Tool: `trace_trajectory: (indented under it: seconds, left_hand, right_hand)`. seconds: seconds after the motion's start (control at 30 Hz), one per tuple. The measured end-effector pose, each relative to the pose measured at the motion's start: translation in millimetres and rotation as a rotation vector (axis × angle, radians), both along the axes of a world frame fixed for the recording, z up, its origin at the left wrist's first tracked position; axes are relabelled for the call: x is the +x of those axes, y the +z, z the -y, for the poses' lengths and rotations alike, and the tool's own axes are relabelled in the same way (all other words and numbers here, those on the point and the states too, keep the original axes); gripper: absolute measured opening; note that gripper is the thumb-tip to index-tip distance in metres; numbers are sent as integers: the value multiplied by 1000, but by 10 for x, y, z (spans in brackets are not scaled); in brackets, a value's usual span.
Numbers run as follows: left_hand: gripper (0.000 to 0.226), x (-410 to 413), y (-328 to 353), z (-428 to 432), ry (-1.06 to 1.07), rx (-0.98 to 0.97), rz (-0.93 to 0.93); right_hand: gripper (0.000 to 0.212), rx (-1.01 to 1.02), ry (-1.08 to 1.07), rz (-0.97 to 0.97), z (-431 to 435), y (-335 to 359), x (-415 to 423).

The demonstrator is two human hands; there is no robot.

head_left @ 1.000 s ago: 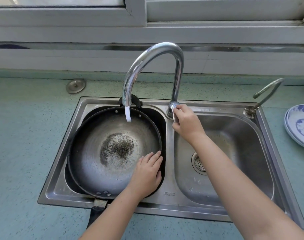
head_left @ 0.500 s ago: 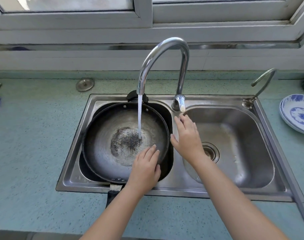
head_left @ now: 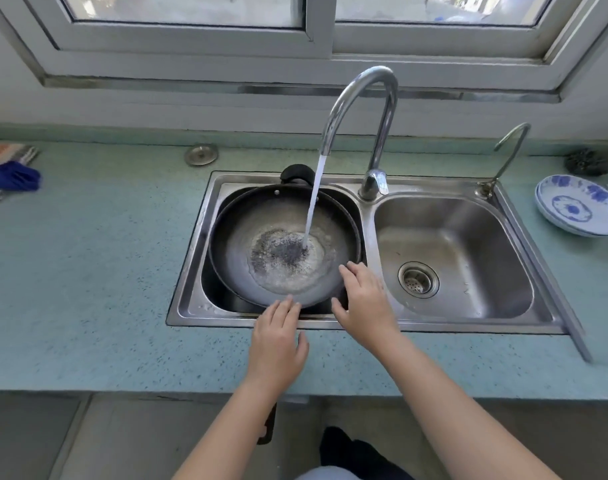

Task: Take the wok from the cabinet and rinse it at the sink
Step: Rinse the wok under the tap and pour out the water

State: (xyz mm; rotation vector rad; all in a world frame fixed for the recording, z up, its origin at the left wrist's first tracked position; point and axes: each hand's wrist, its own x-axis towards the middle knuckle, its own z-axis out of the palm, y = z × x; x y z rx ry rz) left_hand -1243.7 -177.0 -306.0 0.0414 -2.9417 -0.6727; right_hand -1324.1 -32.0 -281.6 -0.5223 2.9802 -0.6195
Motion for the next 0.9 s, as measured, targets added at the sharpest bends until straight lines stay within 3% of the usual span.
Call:
trace_trajectory:
  seconds: [0.37,0.5,0.7,0.9]
  left_hand:
    - [54,657,-95,135,79,52,151]
    - [57,804,-126,126,119,111,219]
    - [63,836,-108,40,270,387,303]
    - [57,787,-123,-28,493,519,314]
  right_hand:
    - [60,42,56,53,314,-81,699]
    - [58,-54,96,137,412,-132,894]
    - [51,-168,87,275,563,-233,969]
    - [46,-444,-168,520,711,-332,967]
